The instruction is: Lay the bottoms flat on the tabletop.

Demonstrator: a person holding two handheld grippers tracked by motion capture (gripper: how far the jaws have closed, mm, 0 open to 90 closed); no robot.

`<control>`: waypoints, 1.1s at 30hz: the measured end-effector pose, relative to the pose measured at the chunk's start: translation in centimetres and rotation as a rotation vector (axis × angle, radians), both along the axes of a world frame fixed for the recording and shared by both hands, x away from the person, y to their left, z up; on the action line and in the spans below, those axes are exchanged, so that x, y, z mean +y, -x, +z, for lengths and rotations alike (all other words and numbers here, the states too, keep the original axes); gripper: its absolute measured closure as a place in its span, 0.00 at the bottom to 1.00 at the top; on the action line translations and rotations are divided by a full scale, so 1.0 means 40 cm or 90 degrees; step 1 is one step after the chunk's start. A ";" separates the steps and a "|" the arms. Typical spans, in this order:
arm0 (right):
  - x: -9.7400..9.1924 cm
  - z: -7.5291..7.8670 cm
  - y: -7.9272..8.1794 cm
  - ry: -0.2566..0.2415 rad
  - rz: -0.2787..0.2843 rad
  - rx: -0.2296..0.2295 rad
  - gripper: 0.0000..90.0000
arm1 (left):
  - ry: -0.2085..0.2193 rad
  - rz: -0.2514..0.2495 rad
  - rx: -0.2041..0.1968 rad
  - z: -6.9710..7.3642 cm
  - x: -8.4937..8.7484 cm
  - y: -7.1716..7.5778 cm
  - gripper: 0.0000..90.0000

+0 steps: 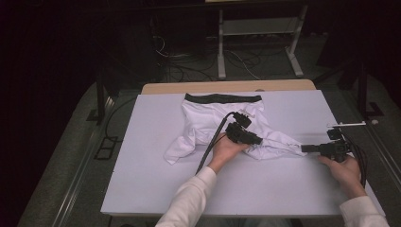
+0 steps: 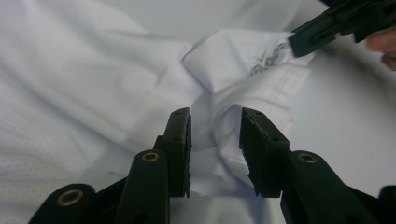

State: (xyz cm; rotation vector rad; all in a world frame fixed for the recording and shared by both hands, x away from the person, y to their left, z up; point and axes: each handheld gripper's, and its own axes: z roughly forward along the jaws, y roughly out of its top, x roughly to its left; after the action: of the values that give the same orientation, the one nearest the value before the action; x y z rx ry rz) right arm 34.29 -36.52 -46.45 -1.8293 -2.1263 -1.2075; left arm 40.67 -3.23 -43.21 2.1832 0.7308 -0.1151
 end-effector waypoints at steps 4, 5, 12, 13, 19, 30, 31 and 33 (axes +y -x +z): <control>-0.001 -0.002 -0.001 -0.002 -0.001 0.002 0.96 | 0.024 -0.020 -0.021 0.030 0.013 0.022 0.70; -0.002 -0.002 -0.001 -0.003 -0.001 0.003 0.96 | 0.027 -0.029 -0.025 0.033 0.015 0.028 0.70; -0.001 -0.003 -0.003 -0.002 -0.003 0.003 0.96 | -0.002 -0.075 -0.102 0.025 -0.013 0.058 0.65; -0.001 -0.002 -0.002 -0.002 -0.003 0.003 0.96 | 0.002 -0.080 -0.106 0.022 -0.017 0.059 0.65; -0.004 -0.004 -0.003 -0.004 -0.002 0.004 0.96 | -0.013 -0.108 -0.122 -0.012 -0.048 0.054 0.71; -0.006 -0.003 -0.002 -0.007 -0.001 0.004 0.96 | -0.045 -0.091 -0.136 -0.055 -0.085 0.035 0.78; -0.006 -0.002 -0.002 -0.008 -0.001 0.004 0.96 | -0.047 -0.087 -0.137 -0.055 -0.086 0.032 0.81; -0.007 -0.002 -0.002 -0.009 -0.001 0.005 0.96 | -0.042 -0.079 -0.129 -0.054 -0.085 0.029 0.90</control>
State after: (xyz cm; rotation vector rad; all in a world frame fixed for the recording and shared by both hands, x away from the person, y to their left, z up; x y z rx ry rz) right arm 34.37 -36.81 -46.54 -1.8268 -2.1079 -1.2111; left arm 39.52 -6.64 -45.37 2.2630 0.4917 0.0664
